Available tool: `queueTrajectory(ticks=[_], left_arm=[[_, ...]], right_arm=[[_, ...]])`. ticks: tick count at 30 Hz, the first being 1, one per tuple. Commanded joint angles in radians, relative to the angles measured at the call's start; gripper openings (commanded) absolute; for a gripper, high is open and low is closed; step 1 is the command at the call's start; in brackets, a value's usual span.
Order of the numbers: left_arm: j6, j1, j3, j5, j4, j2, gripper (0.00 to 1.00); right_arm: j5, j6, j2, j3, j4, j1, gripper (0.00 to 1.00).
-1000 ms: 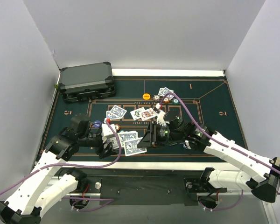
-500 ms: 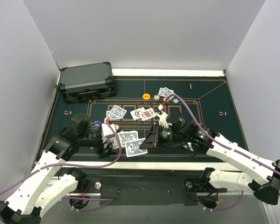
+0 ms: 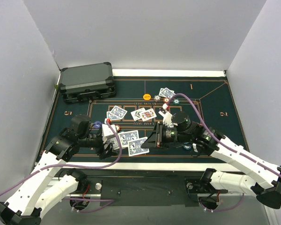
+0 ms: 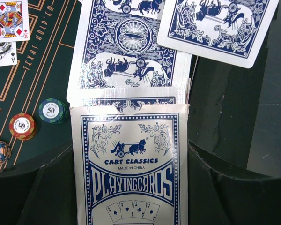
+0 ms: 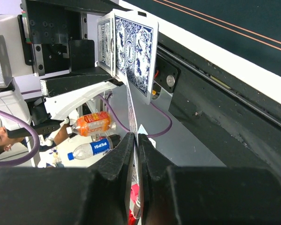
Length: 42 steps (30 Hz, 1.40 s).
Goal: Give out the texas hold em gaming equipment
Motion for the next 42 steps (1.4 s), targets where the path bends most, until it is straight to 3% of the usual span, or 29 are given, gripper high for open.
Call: queueTrajectory(ticks=[1,8,14,24,31,38,42], left_arm=[[-0.005,-0.001,0.016,0.021,0.045,-0.008,0.00],[-0.005,-0.001,0.023,0.019,0.045,-0.006,0.00],[-0.007,-0.001,0.019,0.016,0.050,-0.006,0.00],[-0.025,-0.001,0.014,0.005,0.064,-0.003,0.00],[-0.031,-0.001,0.014,0.005,0.073,0.001,0.00],[-0.024,-0.001,0.023,-0.007,0.056,-0.002,0.00],[-0.011,-0.001,0.016,-0.007,0.048,-0.009,0.00]], right_arm=[[-0.035,0.012,-0.021,0.011,0.013,-0.005,0.06],[-0.060,0.006,-0.027,-0.002,-0.013,-0.011,0.08],[-0.110,-0.019,-0.033,0.024,-0.088,-0.037,0.00],[-0.135,-0.034,-0.070,0.045,-0.121,-0.093,0.00],[-0.155,-0.111,-0.106,0.163,-0.214,-0.223,0.00],[-0.138,-0.247,-0.027,0.267,-0.352,-0.350,0.00],[-0.013,-0.377,0.068,0.343,-0.447,-0.416,0.00]])
